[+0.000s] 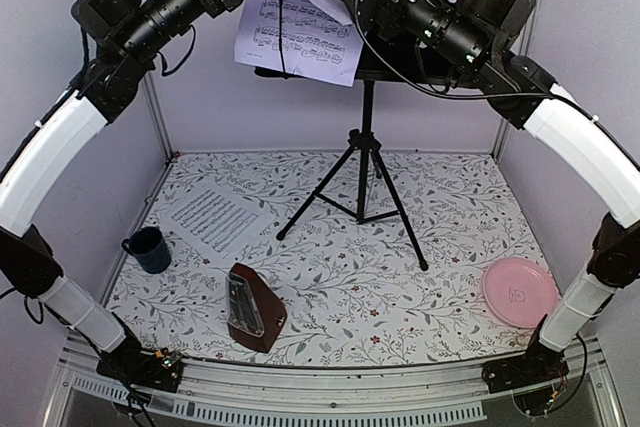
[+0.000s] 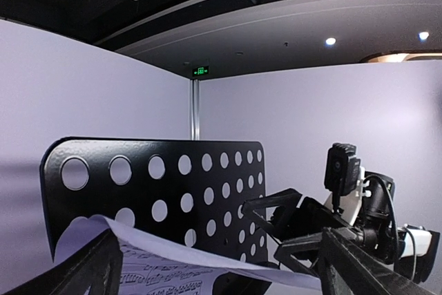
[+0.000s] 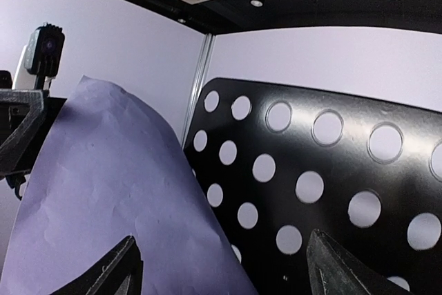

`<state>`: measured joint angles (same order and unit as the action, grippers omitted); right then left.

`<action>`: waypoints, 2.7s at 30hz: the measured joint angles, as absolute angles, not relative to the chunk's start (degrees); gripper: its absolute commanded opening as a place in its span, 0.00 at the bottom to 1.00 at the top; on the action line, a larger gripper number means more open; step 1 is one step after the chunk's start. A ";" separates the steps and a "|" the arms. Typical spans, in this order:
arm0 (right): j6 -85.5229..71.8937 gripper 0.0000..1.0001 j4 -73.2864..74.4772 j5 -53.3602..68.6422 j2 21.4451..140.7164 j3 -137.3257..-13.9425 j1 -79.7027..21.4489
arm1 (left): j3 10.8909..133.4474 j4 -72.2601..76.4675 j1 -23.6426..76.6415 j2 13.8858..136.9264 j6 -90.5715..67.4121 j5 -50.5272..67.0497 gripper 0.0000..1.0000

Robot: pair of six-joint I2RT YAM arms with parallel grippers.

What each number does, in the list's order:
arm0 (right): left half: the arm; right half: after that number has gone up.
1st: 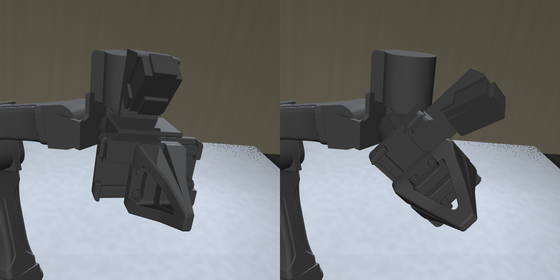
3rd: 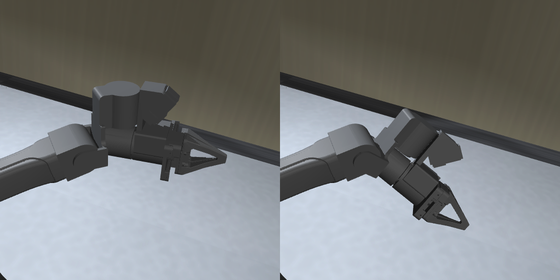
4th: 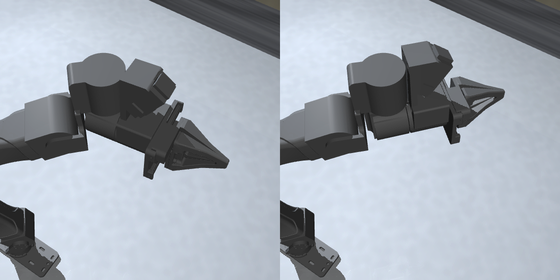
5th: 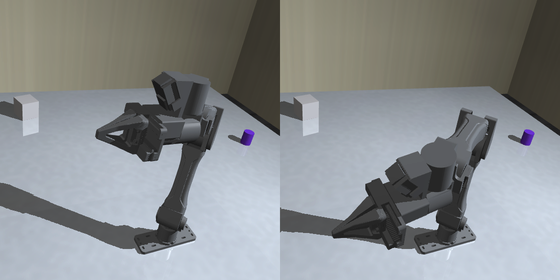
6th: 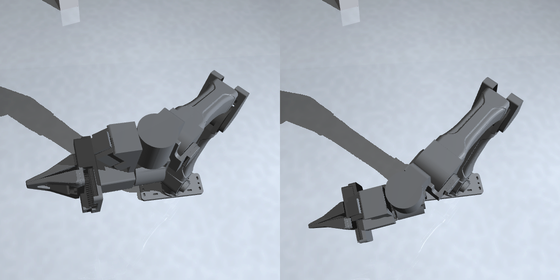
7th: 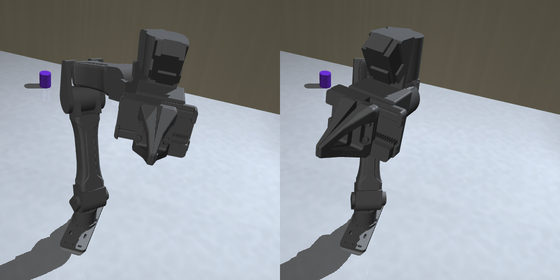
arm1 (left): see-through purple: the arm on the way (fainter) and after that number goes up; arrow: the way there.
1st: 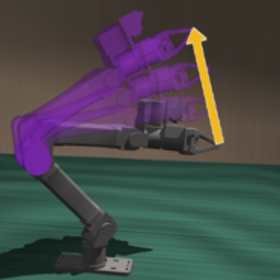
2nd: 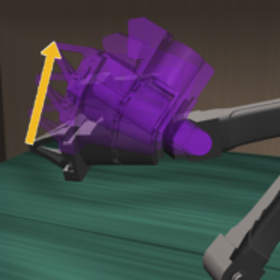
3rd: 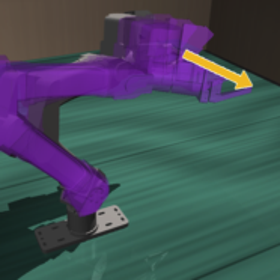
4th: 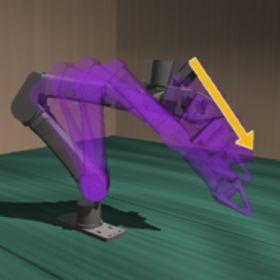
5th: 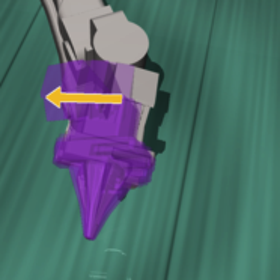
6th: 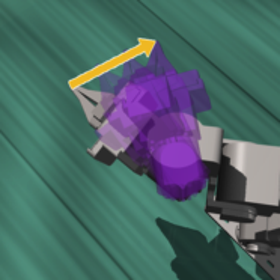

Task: Set up the instrument practice props

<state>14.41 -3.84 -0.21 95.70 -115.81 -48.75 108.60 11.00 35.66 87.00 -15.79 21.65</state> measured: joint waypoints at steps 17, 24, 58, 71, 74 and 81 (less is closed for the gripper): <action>7.05 0.38 2.66 6.37 76.23 -84.12 -51.48 | 94.76 6.39 27.29 75.48 -16.45 18.33 0.88; 6.09 0.27 -2.02 4.95 87.18 -84.09 -54.43 | 95.55 6.44 27.22 77.62 -18.09 20.53 0.88; 20.93 0.56 -26.55 -8.34 97.32 -105.49 -54.06 | 78.06 10.72 17.12 75.20 -27.22 28.23 0.69; 23.46 0.59 -26.70 -9.13 100.71 -111.85 -50.39 | 82.76 14.35 17.12 81.69 -27.57 35.53 0.57; 23.79 0.59 -26.70 -9.26 101.60 -113.36 -49.93 | 83.64 15.64 17.12 82.26 -27.77 36.84 0.52; 24.51 0.60 -26.57 -9.63 103.55 -115.50 -48.73 | 84.53 17.37 17.37 83.96 -28.58 38.57 0.31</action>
<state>24.51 -26.57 -9.63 103.55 -115.50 -48.73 84.53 17.37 17.37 83.96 -28.58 38.57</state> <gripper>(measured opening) 0.598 0.395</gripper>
